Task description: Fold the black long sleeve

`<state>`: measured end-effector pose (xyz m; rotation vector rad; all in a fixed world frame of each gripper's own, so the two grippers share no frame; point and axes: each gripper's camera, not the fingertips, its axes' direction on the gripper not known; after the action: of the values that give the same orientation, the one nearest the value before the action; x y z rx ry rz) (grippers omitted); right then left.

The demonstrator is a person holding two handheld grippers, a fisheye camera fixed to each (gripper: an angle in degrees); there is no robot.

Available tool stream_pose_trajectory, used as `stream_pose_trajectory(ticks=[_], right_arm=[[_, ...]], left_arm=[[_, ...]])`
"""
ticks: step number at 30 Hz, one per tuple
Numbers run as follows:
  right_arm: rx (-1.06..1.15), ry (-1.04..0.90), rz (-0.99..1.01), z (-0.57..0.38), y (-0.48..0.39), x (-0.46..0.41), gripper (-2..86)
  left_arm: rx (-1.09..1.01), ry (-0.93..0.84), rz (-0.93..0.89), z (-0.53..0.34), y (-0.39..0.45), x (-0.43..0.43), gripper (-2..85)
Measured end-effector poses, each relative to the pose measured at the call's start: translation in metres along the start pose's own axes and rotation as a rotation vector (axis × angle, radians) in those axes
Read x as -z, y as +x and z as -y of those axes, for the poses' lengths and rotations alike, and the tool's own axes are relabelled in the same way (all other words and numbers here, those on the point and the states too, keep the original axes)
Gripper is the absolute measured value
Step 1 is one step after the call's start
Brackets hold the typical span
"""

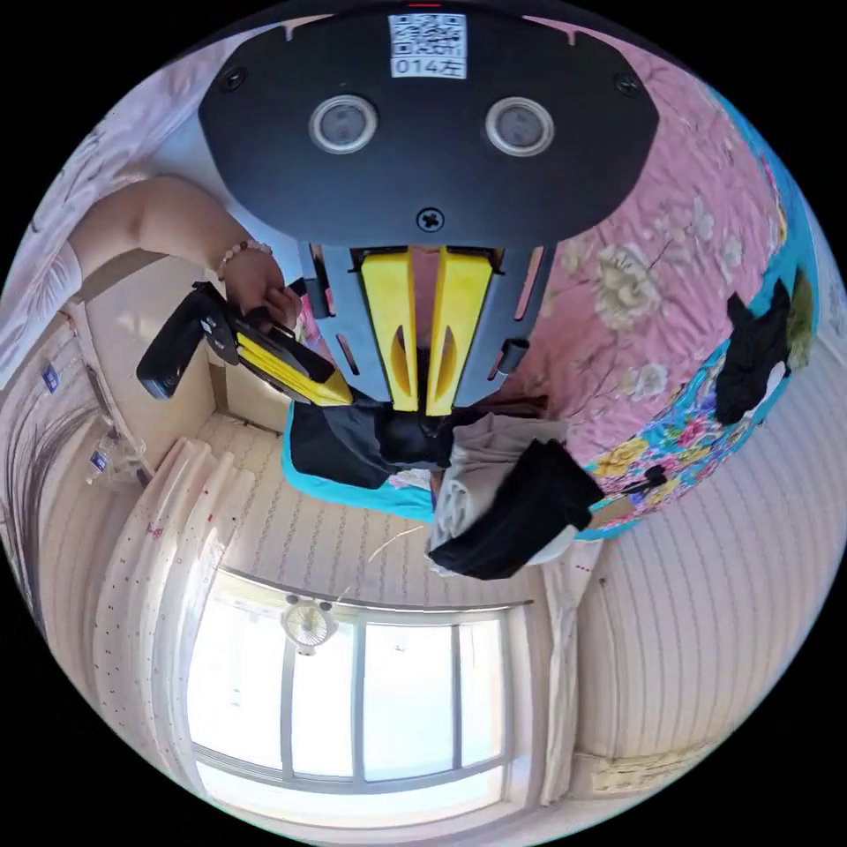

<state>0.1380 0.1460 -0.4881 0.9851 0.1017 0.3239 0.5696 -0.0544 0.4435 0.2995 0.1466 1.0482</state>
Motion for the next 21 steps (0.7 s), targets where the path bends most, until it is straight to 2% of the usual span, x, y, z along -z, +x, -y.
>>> stream_pose_trajectory(ticks=[2,5,7,8,10,12,18,21], right_arm=[[0.038,-0.017,0.271,0.005,-0.066,0.002,0.0],[0.004,-0.064,0.47,0.003,-0.127,-0.005,-0.1],[0.029,-0.137,0.502,0.005,-0.158,-0.014,-0.2],[0.103,-0.197,0.498,0.007,-0.181,-0.019,-0.3],[0.162,-0.195,0.532,0.005,-0.21,-0.02,-0.5],[0.124,-0.184,0.587,0.002,-0.224,-0.023,-0.5],[0.119,-0.274,0.507,-0.014,-0.241,-0.021,-0.5],[0.159,-0.339,0.388,-0.02,-0.233,-0.003,-0.5]], left_arm=[[0.065,0.007,0.092,-0.026,-0.026,0.061,-0.3],[0.147,-0.038,0.31,-0.064,-0.061,0.139,-0.5],[0.222,-0.034,0.416,-0.084,-0.08,0.182,-0.6],[0.257,0.022,0.472,-0.097,-0.089,0.214,-0.7],[0.321,0.133,0.557,-0.119,-0.104,0.273,-0.8],[0.362,0.182,0.605,-0.131,-0.115,0.308,-0.8],[0.324,0.297,0.566,-0.139,-0.124,0.361,-0.9],[0.32,0.379,0.438,-0.145,-0.125,0.372,-0.9]])
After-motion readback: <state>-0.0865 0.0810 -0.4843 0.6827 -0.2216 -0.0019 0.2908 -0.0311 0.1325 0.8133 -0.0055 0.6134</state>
